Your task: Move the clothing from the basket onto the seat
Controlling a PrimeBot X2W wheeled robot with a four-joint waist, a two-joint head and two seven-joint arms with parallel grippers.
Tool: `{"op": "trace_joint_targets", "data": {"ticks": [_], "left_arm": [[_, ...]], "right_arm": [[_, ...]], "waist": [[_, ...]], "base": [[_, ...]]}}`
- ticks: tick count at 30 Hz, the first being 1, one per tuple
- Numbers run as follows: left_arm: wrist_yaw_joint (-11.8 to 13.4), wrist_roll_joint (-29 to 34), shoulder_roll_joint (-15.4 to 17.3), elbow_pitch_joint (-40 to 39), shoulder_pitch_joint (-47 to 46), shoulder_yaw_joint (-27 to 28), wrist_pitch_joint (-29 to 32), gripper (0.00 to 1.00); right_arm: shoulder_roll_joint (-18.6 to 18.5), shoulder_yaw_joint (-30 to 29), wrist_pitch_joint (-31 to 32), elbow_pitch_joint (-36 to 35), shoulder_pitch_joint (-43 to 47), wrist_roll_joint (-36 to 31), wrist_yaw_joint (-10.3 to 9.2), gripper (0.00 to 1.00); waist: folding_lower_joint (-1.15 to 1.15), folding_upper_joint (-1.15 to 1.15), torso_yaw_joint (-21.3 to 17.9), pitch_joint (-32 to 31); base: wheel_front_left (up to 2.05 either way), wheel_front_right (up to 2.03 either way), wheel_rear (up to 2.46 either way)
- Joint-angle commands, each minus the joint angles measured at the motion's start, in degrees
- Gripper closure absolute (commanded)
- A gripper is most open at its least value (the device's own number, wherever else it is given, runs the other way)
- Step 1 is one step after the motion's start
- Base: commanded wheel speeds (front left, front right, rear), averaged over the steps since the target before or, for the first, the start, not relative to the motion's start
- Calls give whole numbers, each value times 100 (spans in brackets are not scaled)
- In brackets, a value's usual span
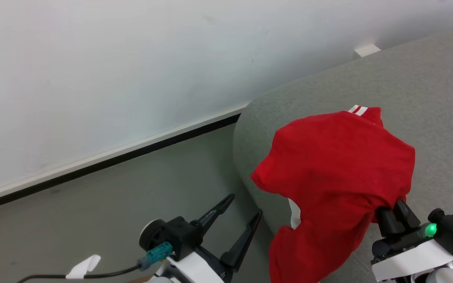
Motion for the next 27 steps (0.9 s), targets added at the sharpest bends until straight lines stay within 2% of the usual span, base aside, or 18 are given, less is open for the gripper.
{"op": "trace_joint_targets", "data": {"ticks": [1,8,14,20,27], "left_arm": [[17,80,-3,28,-26,5,-58,0],[-2,98,6,78,-83,-16,-89,0],[-30,127,81,-15,-263,-42,26,0],[-81,257,151,-185,-636,-60,176,0],[-137,451,333,-471,-1187,4,377,0]], "right_arm": [[32,-64,-20,-80,50,-43,-12,100],[33,-222,-20,-168,56,-37,-12,100],[-40,-509,-15,-177,-420,-6,-12,100],[-266,-1160,84,41,-1305,-67,-12,100],[-614,-1905,330,348,-2761,17,-12,100]], "waist": [[0,0,-181,85],[0,0,-241,140],[0,0,-123,470],[0,0,268,1208],[0,0,715,2346]], "base": [[0,0,0],[0,0,0],[0,0,0],[0,0,0],[0,0,0]]}}
